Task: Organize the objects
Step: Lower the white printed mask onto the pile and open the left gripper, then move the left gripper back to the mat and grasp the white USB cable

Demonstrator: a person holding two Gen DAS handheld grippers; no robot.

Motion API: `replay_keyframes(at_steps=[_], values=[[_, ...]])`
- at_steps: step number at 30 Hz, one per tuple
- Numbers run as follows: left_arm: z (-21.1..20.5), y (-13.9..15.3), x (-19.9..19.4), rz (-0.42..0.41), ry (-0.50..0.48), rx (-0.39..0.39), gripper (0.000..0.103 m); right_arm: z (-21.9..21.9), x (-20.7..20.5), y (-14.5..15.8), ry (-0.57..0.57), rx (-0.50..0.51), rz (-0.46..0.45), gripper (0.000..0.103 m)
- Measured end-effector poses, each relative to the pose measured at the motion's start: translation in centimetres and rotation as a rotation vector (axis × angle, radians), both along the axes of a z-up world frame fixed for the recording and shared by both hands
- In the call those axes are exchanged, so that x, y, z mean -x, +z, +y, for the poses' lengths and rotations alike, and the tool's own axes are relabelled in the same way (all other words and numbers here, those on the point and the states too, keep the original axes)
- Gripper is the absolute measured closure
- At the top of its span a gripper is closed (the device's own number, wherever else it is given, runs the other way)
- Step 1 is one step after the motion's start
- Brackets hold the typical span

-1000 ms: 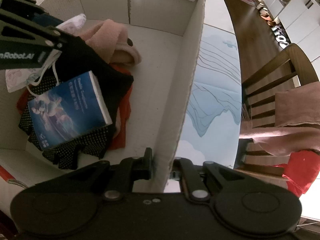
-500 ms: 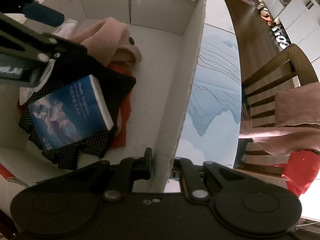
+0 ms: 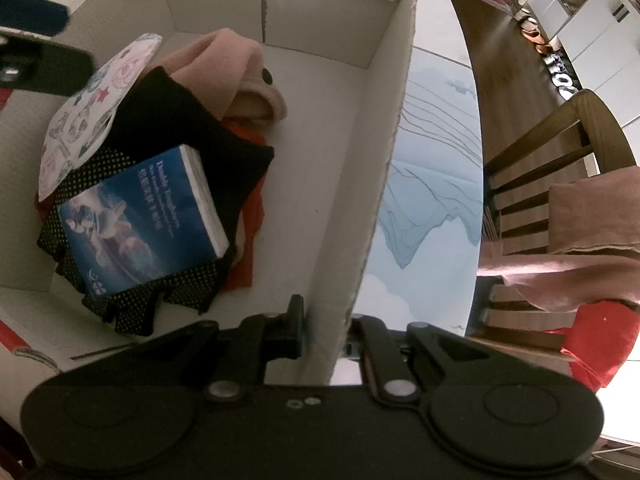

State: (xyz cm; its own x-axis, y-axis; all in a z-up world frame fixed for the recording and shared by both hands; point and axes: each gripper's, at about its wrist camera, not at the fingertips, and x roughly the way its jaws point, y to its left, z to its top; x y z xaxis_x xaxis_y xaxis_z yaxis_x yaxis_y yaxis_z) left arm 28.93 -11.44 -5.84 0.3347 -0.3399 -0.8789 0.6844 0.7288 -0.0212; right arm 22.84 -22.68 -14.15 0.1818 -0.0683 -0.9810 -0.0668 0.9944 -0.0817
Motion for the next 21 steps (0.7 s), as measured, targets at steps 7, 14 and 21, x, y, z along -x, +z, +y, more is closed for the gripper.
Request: replay_keyframes(at_steps=[7, 14, 21], values=[[3.0, 2.1, 1.0, -0.018, 0.020, 0.028, 0.040, 0.1, 0.0, 0.1, 0.002, 0.001, 0.002, 0.094], [6.7, 3.0, 1.7, -0.032, 0.054, 0.032, 0.040, 0.0, 0.1, 0.1, -0.002, 0.000, 0.004, 0.094], [13.3, 3.3, 1.2, -0.041, 0.179, 0.031, 0.034, -0.1, 0.2, -0.1, -0.006, -0.004, 0.009, 0.094]])
